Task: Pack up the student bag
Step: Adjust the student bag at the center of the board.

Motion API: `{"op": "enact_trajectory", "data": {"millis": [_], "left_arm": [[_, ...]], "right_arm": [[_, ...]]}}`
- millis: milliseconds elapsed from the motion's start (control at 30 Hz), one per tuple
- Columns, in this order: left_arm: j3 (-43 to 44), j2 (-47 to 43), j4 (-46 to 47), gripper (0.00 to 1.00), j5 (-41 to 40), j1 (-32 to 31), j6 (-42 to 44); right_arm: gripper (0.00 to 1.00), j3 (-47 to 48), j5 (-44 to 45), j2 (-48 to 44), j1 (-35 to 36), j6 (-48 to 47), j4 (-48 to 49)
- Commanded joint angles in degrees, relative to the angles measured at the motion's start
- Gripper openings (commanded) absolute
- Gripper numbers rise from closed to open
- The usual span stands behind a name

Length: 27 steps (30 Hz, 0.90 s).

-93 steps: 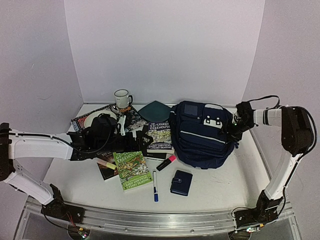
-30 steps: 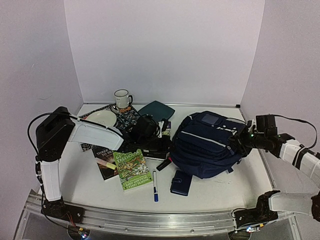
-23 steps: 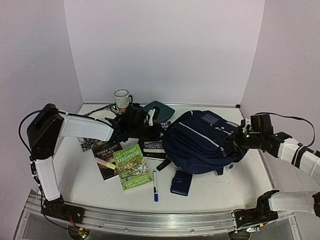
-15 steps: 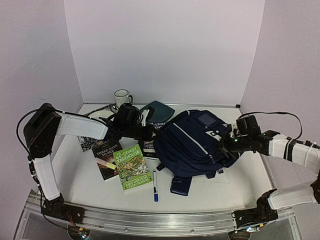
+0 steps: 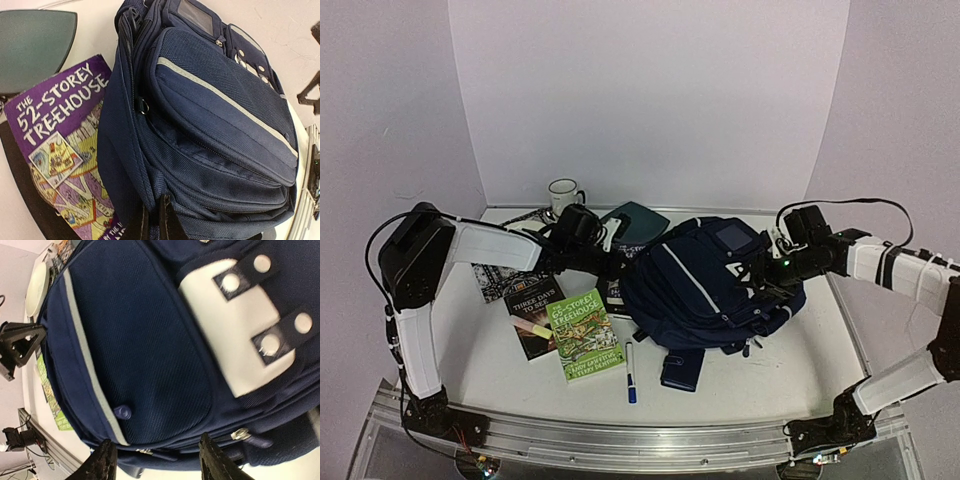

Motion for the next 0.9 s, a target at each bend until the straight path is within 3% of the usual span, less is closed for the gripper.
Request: {"op": "enact_trajectory", "data": {"millis": [0, 167, 333, 467, 567, 633, 733, 867], "left_arm": [[4.6, 0.5, 1.3, 0.04, -2.0, 0.3, 5.2], [5.1, 0.5, 0.7, 0.09, -3.5, 0.4, 6.6], [6.6, 1.7, 0.1, 0.16, -2.7, 0.3, 6.9], [7.6, 1.6, -0.1, 0.19, -3.6, 0.3, 6.0], [8.2, 0.7, -0.6, 0.42, -6.9, 0.3, 5.0], [8.3, -0.3, -1.0, 0.48, -8.8, 0.2, 3.9], [8.0, -2.0, -1.0, 0.58, -11.8, -0.6, 1.0], [7.3, -4.5, -1.9, 0.64, -17.7, -3.9, -4.8]], "right_arm": [[0.59, 3.7, -2.1, 5.3, -2.8, -5.7, -4.7], [0.63, 4.8, -3.5, 10.0, -2.9, -6.3, -3.7], [0.58, 4.0, -8.3, 13.5, -2.8, -5.3, 0.9], [0.45, 3.5, -10.1, 15.2, -2.8, -3.2, 3.2], [0.29, 2.3, -11.9, 14.6, -2.8, -0.5, 6.6], [0.15, 1.3, -12.3, 13.4, -2.8, 2.2, 8.7], [0.03, 0.3, -11.9, 11.2, -2.9, 6.0, 11.1], [0.00, -2.0, -9.1, 6.5, -2.8, 12.4, 14.5]]}}
